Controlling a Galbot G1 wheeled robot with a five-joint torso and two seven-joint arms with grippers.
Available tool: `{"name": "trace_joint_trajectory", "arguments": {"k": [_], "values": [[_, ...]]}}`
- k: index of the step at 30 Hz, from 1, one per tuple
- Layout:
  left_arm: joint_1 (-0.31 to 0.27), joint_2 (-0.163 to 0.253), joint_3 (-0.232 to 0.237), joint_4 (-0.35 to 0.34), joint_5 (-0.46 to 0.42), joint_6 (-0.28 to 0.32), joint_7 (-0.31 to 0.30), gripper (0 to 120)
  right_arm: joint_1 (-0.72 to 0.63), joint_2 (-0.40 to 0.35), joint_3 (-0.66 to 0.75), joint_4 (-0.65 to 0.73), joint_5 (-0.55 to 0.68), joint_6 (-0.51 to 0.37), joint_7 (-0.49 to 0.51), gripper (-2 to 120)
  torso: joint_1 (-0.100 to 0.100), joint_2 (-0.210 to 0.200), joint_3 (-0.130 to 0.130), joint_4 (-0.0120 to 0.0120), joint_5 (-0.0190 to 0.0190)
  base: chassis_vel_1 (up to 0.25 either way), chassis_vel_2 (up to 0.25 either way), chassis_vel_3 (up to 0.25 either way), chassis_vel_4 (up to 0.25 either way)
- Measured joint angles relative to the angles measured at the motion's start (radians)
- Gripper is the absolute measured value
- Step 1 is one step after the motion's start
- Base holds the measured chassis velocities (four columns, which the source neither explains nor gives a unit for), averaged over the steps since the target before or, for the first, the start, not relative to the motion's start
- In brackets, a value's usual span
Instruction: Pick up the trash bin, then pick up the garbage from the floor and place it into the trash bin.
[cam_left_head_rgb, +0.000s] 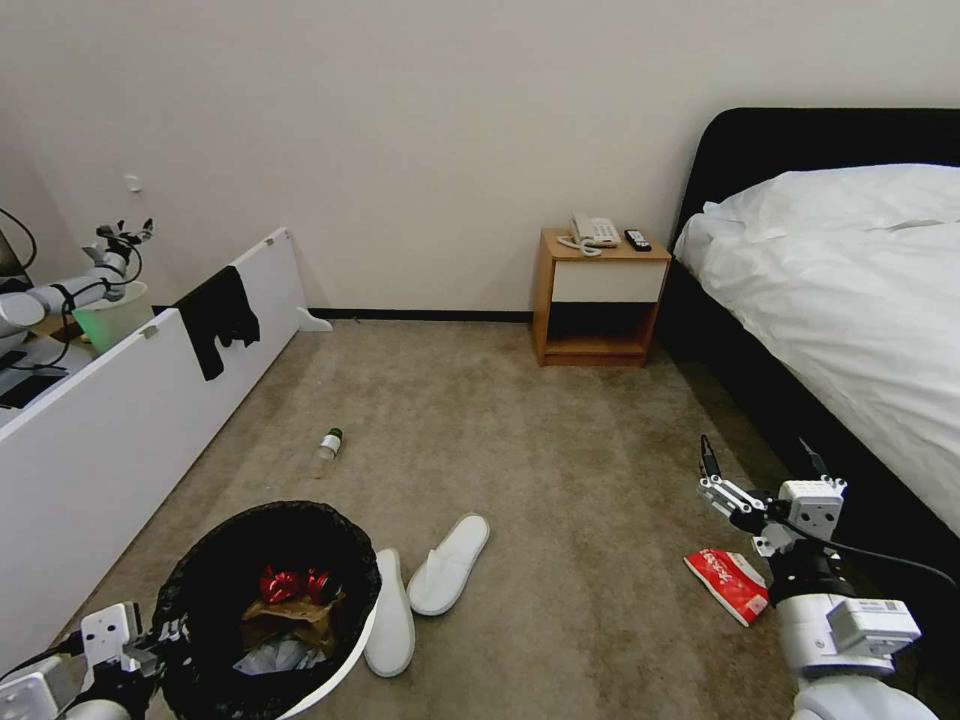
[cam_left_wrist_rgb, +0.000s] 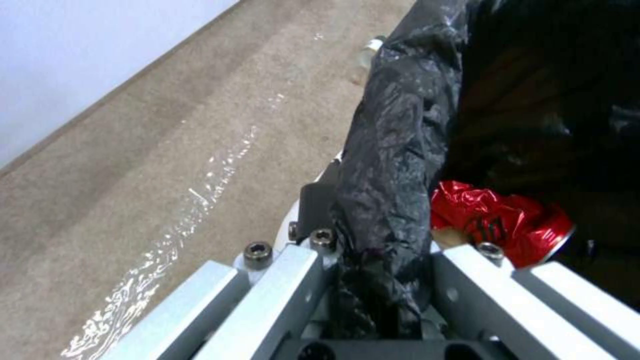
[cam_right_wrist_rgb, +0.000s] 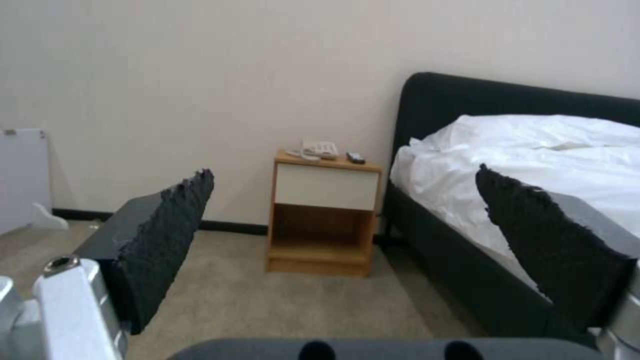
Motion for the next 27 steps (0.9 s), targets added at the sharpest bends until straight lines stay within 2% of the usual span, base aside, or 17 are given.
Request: {"name": "trace_joint_trajectory", "arguments": {"k": [17, 27], "values": [[0.007, -0.003, -0.003, -0.006, -0.001, 0.0, 0.001, 2, -0.001, 0.008, -0.002, 0.0, -0.002, 0.001, 0.002, 100, 0.0, 0.0, 0.0, 0.0001, 0.0, 0.016, 0.017, 0.021, 0.015], [0.008, -0.004, -0.003, -0.006, -0.001, 0.0, 0.002, 2, 0.0, 0.008, -0.002, -0.003, -0.004, 0.002, 0.002, 100, 0.0, 0.0, 0.0, 0.0, 0.0001, 0.055, 0.061, 0.059, 0.065]]}}
